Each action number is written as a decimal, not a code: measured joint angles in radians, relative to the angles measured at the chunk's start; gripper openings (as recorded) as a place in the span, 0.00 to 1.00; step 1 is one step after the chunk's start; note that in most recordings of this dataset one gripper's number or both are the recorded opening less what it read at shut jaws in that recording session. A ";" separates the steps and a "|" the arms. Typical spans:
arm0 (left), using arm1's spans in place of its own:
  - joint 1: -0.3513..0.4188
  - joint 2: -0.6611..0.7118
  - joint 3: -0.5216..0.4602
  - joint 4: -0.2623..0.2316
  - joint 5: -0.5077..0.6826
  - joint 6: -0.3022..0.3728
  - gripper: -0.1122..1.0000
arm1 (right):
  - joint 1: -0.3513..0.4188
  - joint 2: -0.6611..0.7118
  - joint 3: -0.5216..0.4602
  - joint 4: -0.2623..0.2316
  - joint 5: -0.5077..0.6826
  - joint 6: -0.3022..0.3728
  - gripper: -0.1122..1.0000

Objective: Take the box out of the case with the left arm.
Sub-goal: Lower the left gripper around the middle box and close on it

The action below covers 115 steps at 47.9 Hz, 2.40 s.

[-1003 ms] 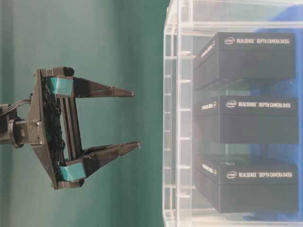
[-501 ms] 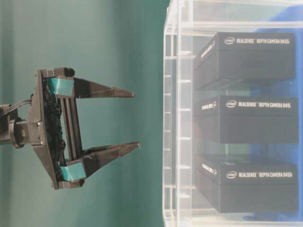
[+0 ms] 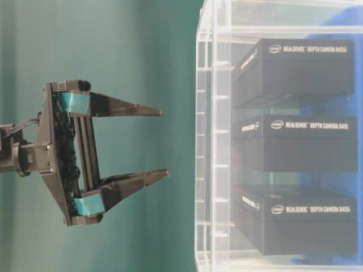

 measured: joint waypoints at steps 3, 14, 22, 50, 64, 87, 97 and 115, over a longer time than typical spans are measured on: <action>0.000 0.003 0.000 -0.002 0.000 0.000 0.98 | 0.000 0.000 0.000 0.000 0.000 0.000 0.10; 0.000 0.014 0.000 0.002 -0.002 0.000 0.98 | 0.000 0.000 0.000 0.000 0.000 0.000 0.10; 0.006 0.015 0.040 0.008 -0.011 0.002 0.98 | 0.000 0.002 0.000 0.000 0.000 0.000 0.10; 0.014 0.015 0.199 0.009 -0.193 -0.015 0.98 | 0.000 0.002 0.000 0.000 0.000 0.000 0.10; 0.025 0.014 0.249 0.009 -0.244 -0.015 0.98 | 0.000 0.000 0.000 0.000 0.000 0.000 0.10; 0.029 0.063 0.281 0.009 -0.318 -0.018 0.98 | 0.000 0.000 0.000 0.000 0.000 0.000 0.10; 0.029 0.066 0.291 0.009 -0.319 -0.020 0.98 | 0.000 0.000 0.000 0.000 0.000 0.000 0.10; 0.028 0.069 0.291 0.009 -0.318 -0.052 0.95 | 0.000 0.000 0.000 -0.011 0.000 -0.002 0.10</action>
